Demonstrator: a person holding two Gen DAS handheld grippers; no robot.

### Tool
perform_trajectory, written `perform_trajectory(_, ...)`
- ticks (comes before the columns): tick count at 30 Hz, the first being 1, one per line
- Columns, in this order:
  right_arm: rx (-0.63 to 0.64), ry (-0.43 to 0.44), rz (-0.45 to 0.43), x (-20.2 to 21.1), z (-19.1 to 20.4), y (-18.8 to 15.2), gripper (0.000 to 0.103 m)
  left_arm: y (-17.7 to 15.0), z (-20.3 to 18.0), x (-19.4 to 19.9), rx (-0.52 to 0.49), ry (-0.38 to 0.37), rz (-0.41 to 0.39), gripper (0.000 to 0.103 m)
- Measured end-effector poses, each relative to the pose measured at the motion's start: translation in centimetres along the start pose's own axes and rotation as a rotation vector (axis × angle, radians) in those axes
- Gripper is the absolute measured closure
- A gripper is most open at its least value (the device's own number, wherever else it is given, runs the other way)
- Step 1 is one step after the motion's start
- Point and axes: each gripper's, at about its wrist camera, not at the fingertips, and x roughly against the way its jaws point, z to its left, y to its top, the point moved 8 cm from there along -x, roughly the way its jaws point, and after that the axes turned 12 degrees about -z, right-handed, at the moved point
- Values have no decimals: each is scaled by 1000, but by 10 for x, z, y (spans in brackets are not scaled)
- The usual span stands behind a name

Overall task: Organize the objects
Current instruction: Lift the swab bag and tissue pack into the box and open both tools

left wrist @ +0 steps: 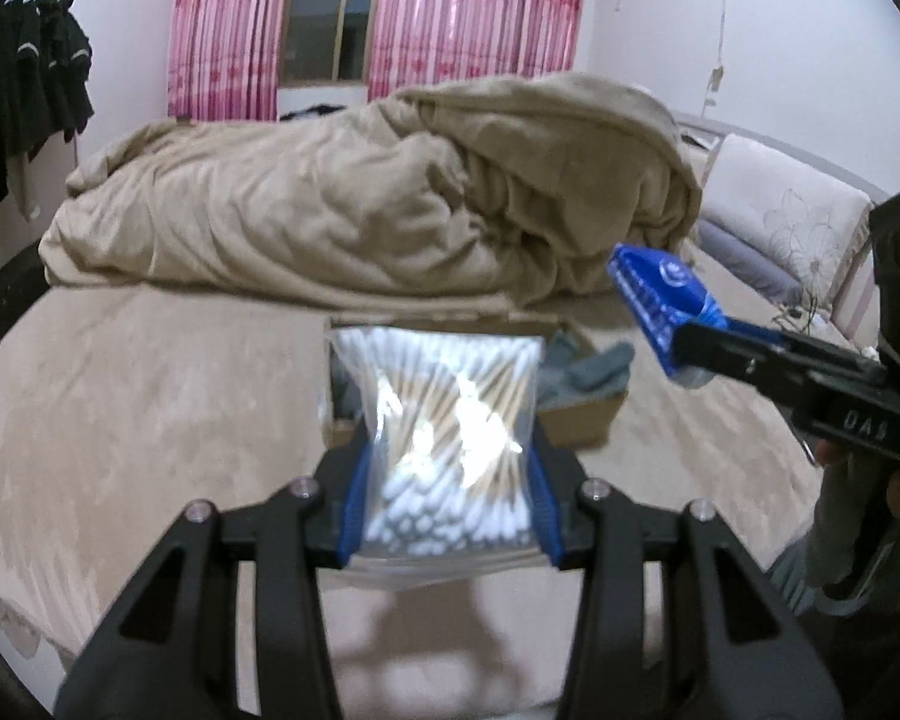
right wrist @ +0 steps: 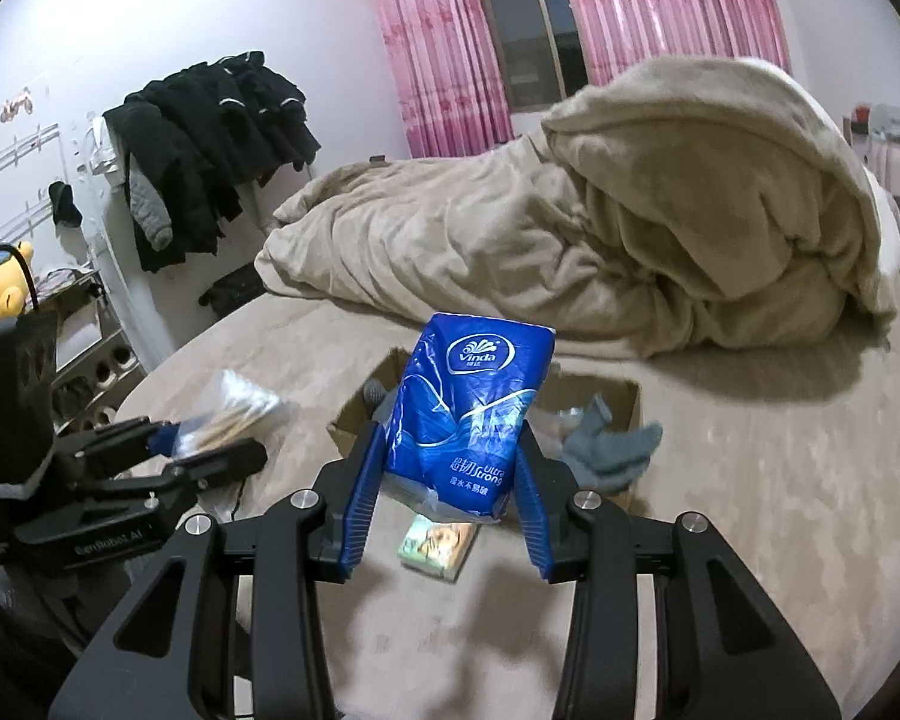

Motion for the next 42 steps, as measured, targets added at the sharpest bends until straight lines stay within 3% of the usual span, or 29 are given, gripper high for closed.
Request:
perform_trajectory(5, 26, -4, -12, -20, -1, 17, 59, 23, 7, -18, -20, 5, -37, 58)
perform_trajectory(12, 33, -18, 15, -61, -10, 19, 59, 28, 19, -62, -45, 11, -14, 58)
perform_trajectory(18, 63, -14, 87, -108, -14, 1, 59, 11, 26, -115, -22, -30, 67, 58)
perform_trajectory(29, -39, 34, 195, -165, -37, -51, 57, -39, 36, -187, 23, -54, 211, 56)
perform_trajectory(32, -77, 49, 198, -172, -43, -57, 53, -40, 38, -188, 6, -39, 196, 51)
perform_trajectory(35, -94, 63, 181, -172, -43, -55, 41, -38, 40, -185, 28, -45, 185, 45)
perform_trajectory(38, -92, 47, 160, -164, -45, -51, 29, -34, 42, -177, 23, -17, 169, 32)
perform_trajectory(42, -104, 27, 117, -147, -47, -39, 25, -23, 40, -156, 35, -18, 134, 31)
